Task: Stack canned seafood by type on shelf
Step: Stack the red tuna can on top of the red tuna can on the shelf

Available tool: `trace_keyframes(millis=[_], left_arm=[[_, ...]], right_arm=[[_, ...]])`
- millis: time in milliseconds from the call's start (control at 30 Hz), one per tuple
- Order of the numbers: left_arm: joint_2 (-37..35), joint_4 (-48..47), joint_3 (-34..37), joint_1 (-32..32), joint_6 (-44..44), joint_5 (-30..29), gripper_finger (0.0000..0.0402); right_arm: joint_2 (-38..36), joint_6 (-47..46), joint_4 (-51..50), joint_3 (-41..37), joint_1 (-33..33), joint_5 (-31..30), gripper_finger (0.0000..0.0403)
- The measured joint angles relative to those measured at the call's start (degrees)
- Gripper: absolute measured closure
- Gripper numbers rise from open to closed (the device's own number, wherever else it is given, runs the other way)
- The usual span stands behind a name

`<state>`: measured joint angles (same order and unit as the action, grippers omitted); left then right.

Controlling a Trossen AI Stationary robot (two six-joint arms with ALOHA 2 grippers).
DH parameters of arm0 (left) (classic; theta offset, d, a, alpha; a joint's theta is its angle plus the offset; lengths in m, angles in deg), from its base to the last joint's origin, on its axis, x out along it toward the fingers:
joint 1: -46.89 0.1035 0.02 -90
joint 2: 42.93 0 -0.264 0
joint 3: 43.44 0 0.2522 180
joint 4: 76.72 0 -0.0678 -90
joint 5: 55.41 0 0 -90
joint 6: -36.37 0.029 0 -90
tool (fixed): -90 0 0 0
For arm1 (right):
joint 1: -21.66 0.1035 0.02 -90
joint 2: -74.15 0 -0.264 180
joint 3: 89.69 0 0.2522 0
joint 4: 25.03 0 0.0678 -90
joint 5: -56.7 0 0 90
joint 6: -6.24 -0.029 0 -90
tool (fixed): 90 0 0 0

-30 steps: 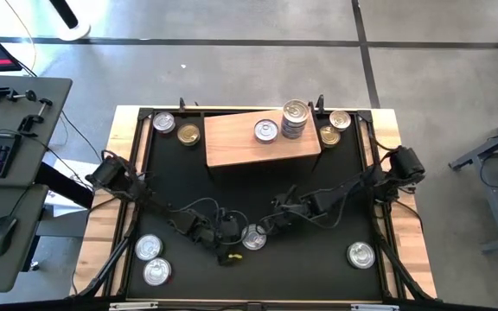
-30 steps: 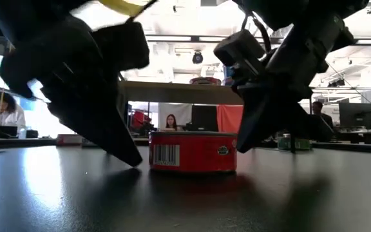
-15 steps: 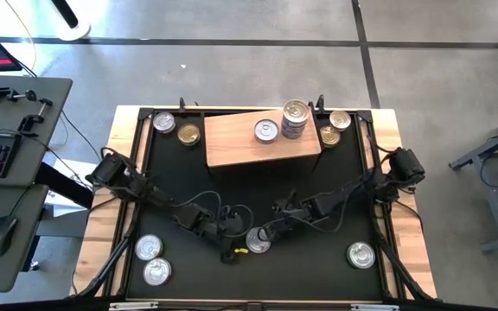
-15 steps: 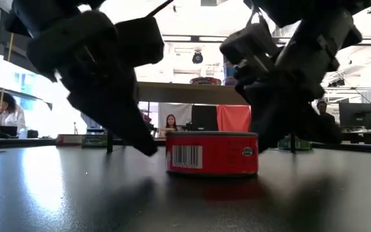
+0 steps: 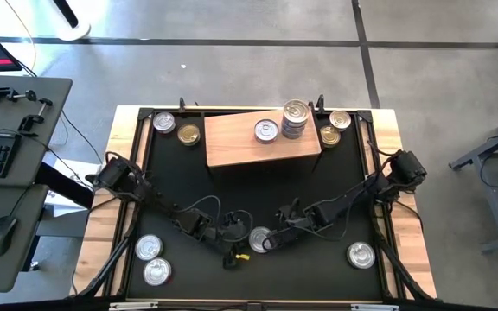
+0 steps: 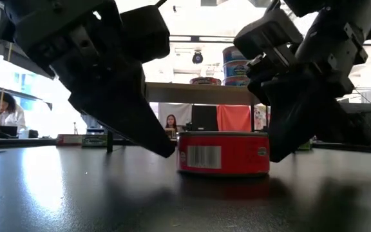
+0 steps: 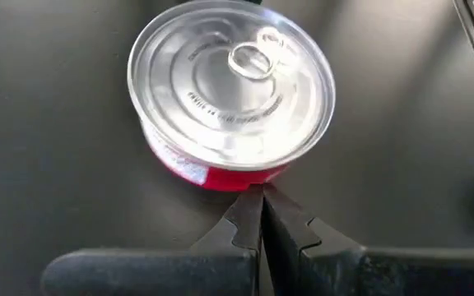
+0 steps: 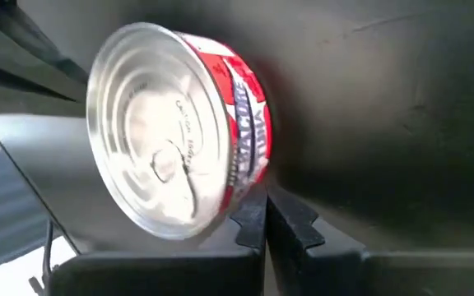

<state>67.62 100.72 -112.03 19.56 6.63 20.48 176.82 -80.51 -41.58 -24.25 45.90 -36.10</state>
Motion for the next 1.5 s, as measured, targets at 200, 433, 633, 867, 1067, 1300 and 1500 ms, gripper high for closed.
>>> trace_keyframes(millis=[200, 433, 633, 867, 1067, 1300, 1500], left_arm=[[0.44, -0.34, 0.00, 0.67, 0.26, 0.09, 0.0401], [0.44, -1.54, 0.03, 1.32, 1.09, 1.22, 0.0402], [0.49, -2.29, 0.09, 2.40, 2.41, 1.16, 0.0402], [0.43, -3.25, 0.02, 3.37, 1.95, 2.43, 0.0402], [0.89, -2.31, 0.02, 3.63, 2.38, 1.70, 0.0402], [4.51, -4.04, -3.11, 3.95, 2.02, 1.36, 0.0401], [6.66, -4.63, -7.38, 4.24, 5.99, -0.47, 0.0402]], right_arm=[[0.00, -0.71, 0.23, 0.00, -0.26, -3.16, 0.0403], [0.02, 1.73, -4.89, 5.57, -0.18, -2.78, 0.0403], [-0.03, 5.85, -16.94, 14.33, -0.22, -2.69, 0.0403], [-0.17, 7.75, -18.18, 17.77, -0.69, -3.14, 0.0403], [-0.17, 7.29, -17.22, 17.79, -0.66, -3.20, 0.0403], [-0.31, 7.31, -12.24, 18.10, -0.68, -3.60, 0.0403], [0.22, 8.35, -10.42, 17.69, -0.82, -5.26, 0.0403]])
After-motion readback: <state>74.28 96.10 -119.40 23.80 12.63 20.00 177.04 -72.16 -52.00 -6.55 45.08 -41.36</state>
